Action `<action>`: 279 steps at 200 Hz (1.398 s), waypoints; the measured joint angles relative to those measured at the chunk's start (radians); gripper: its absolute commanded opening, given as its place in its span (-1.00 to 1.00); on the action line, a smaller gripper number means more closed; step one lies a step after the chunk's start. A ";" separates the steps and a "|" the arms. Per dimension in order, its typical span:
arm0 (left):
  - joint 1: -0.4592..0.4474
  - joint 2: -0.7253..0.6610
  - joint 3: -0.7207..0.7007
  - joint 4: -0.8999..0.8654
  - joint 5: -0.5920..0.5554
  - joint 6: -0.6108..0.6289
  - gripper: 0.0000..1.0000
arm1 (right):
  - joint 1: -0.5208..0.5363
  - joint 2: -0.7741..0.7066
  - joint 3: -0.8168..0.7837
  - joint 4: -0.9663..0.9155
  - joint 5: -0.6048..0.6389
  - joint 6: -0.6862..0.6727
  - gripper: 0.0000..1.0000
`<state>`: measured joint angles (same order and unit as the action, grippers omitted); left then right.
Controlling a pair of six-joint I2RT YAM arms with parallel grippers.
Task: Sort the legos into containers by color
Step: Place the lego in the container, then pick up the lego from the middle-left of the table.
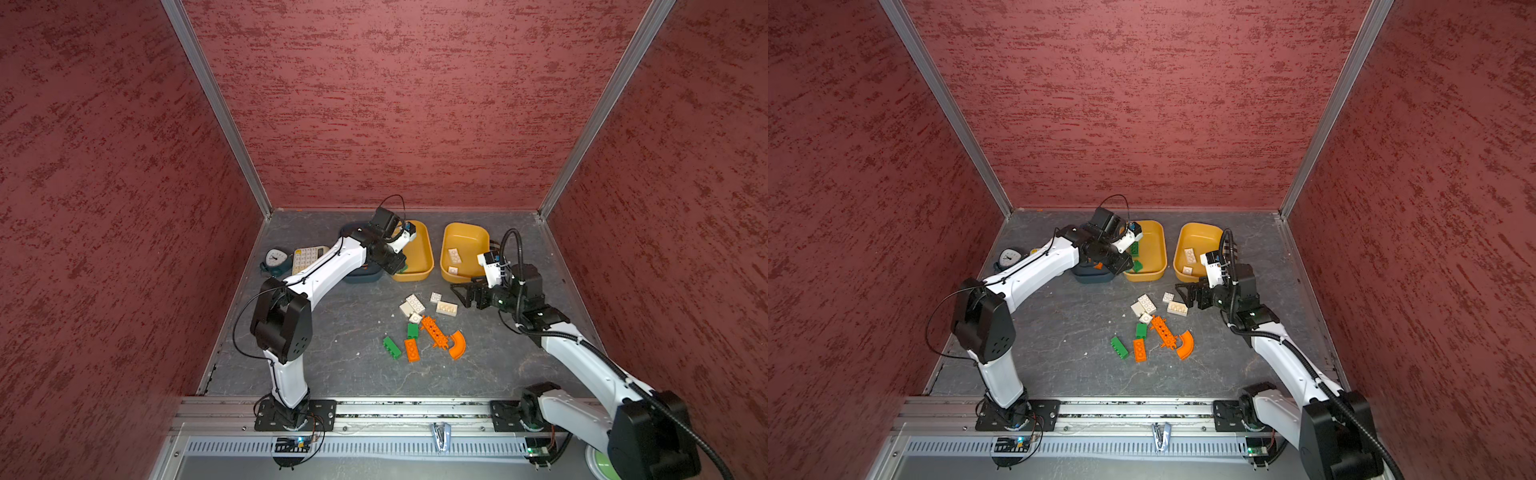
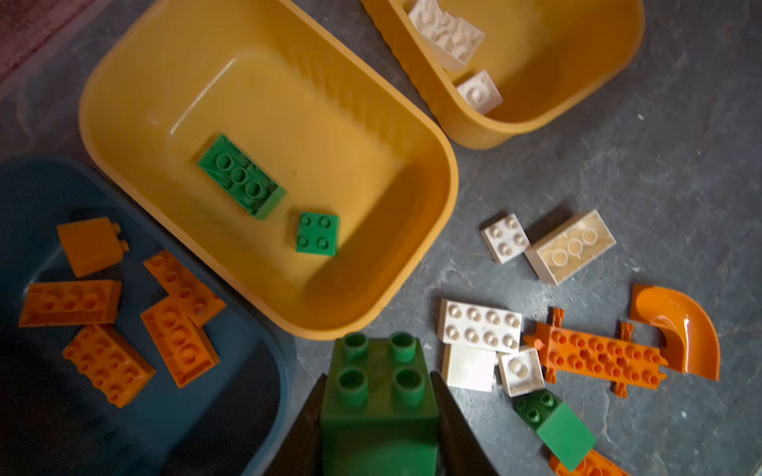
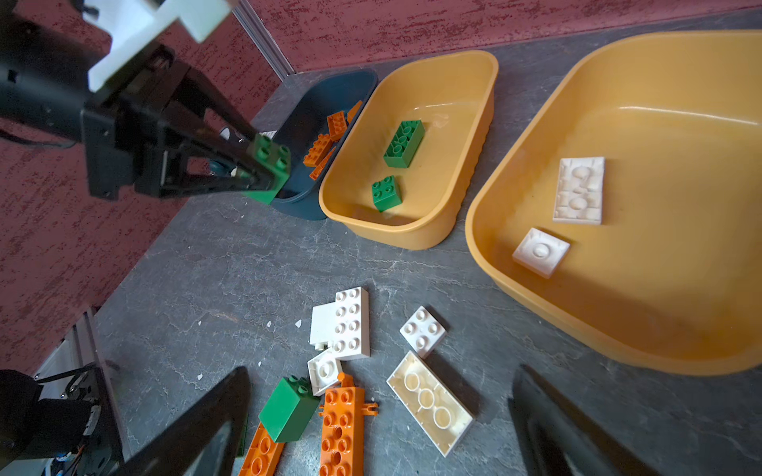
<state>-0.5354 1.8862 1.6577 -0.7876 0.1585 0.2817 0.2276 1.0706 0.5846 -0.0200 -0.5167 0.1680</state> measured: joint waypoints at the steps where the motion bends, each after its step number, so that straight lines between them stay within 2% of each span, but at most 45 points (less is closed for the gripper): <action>1: 0.001 0.004 0.003 0.001 0.000 -0.001 -0.62 | 0.000 0.000 0.000 0.000 0.000 0.000 0.98; 44: 0.029 0.190 0.135 0.027 -0.003 -0.044 -0.56 | 0.000 0.008 0.015 0.001 0.006 -0.001 0.98; 54: 0.032 0.217 0.150 0.029 -0.005 -0.051 -0.46 | 0.000 0.009 0.015 0.000 0.007 -0.001 0.98; 96: 0.032 0.267 0.219 0.016 -0.022 -0.072 0.22 | 0.000 0.009 0.015 -0.001 0.008 -0.004 0.98; 117: 0.020 0.254 0.227 -0.006 -0.029 -0.088 0.35 | 0.000 0.009 0.015 -0.001 0.008 -0.004 0.98; 134: 0.007 0.228 0.214 -0.032 -0.030 -0.101 0.39 | 0.000 0.009 0.015 -0.001 0.007 -0.004 0.98; 166: -0.036 0.081 0.071 -0.064 -0.038 -0.168 0.40 | 0.000 0.009 0.015 0.000 0.003 -0.004 0.98; 206: -0.122 -0.151 -0.186 -0.072 -0.056 -0.344 0.39 | 0.000 0.021 0.015 0.002 -0.014 -0.003 0.98; 232: -0.184 -0.257 -0.348 -0.064 -0.082 -0.517 0.39 | 0.000 0.032 0.015 0.002 -0.030 0.000 0.98; 279: -0.312 -0.413 -0.592 -0.036 -0.144 -0.919 0.40 | 0.000 0.032 0.014 0.014 -0.058 0.011 0.98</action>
<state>-0.8474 1.4734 1.0657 -0.8234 0.0147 -0.6369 0.2276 1.1027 0.5991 -0.0055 -0.5743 0.1795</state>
